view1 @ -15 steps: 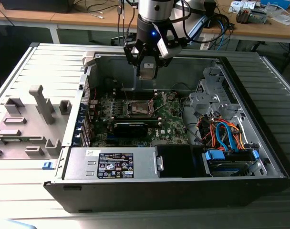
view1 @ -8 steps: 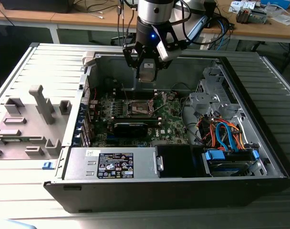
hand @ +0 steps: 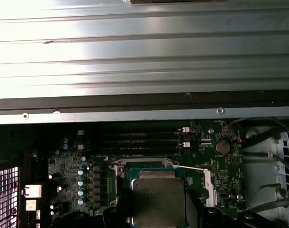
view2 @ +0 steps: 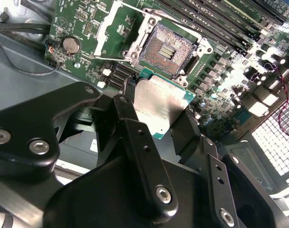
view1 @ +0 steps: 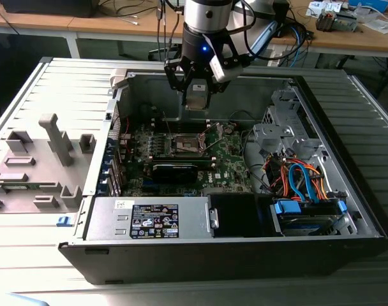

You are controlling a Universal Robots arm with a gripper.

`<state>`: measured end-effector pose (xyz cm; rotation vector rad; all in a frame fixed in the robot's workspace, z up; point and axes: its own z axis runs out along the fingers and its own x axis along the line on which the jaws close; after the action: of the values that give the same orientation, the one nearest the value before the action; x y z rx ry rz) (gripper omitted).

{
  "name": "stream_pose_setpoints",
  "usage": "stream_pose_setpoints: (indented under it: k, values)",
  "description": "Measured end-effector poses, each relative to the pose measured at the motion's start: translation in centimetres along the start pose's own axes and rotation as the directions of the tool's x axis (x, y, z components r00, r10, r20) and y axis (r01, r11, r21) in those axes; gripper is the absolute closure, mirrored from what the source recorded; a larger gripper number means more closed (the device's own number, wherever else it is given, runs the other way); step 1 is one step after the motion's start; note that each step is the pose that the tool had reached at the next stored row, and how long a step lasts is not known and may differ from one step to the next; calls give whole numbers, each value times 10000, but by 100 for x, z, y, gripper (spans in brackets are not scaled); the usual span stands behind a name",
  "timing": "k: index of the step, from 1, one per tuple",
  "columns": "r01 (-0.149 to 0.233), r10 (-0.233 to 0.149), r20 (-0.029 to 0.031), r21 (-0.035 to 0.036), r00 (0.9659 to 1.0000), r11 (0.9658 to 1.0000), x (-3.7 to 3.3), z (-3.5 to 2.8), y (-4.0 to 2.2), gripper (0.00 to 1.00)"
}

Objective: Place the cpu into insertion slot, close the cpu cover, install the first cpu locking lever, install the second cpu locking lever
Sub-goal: 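Place the cpu into insertion slot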

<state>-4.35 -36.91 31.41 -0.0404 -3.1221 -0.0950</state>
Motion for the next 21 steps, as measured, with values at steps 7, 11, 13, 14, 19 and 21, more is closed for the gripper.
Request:
stream_pose_setpoints:
  k: [7, 11, 13, 14, 19, 21]
  values:
    - [0, 0, 0, 0, 10000, 10000, 3, 5, -10, 45]
    - [0, 0, -1, 1, 10000, 10000, 5, 7, -20, 45]
    - [0, 0, -1, 1, 10000, 10000, 6, 9, -29, 45]
    - [0, 0, 0, 1, 10000, 10000, 6, 10, -35, 45]
    - [1, -1, -1, 0, 10000, 10000, 8, 13, -65, 45]
    - [0, 0, -1, 0, 10000, 10000, 9, 17, -91, 45]
